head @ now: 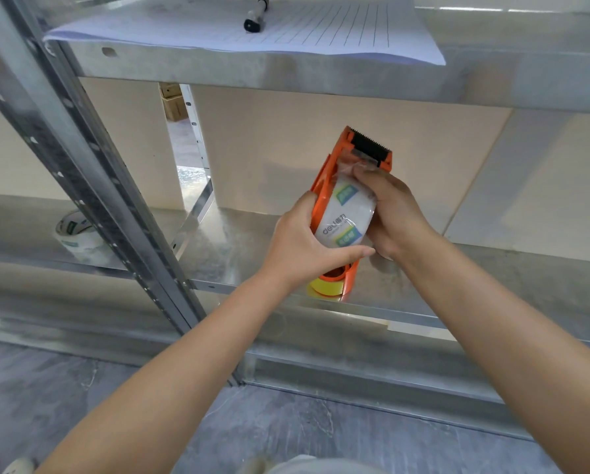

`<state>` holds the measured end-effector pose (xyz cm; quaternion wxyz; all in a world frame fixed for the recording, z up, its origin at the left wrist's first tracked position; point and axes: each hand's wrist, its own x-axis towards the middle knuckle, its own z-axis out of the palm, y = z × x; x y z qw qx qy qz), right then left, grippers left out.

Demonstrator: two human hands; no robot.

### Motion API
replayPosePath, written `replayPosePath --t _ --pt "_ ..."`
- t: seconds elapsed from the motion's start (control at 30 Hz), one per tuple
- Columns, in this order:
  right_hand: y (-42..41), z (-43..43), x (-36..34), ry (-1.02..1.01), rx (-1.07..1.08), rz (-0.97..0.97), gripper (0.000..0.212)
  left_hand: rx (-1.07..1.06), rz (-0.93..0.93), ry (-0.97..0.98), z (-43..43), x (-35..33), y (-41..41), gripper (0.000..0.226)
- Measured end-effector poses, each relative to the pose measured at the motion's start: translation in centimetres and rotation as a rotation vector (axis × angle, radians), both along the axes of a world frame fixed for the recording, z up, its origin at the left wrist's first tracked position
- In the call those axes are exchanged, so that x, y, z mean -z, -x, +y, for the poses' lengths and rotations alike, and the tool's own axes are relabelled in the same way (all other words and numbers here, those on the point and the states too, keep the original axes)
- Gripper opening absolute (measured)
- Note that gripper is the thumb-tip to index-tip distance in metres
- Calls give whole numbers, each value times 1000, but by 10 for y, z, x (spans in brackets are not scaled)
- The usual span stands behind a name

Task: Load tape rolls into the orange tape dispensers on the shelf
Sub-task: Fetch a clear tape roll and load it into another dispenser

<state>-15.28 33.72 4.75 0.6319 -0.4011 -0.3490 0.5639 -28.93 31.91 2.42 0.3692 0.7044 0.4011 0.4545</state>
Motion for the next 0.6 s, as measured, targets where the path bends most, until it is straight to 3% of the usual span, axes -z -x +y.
replayPosePath --t 0.17,0.3,0.4,0.6 --pt "6 2 -3 -28 -28 -54 10 -60 -44 1 -5 6 -7 45" --pt "1 1 -13 -164 124 -477 16 -123 1 35 -5 11 -7 39" --pt "-4 -3 -18 -234 163 -642 18 -161 22 54 -5 15 -2 37" --pt "-31 23 -46 -175 235 -419 21 -151 -16 186 -9 26 12 29"
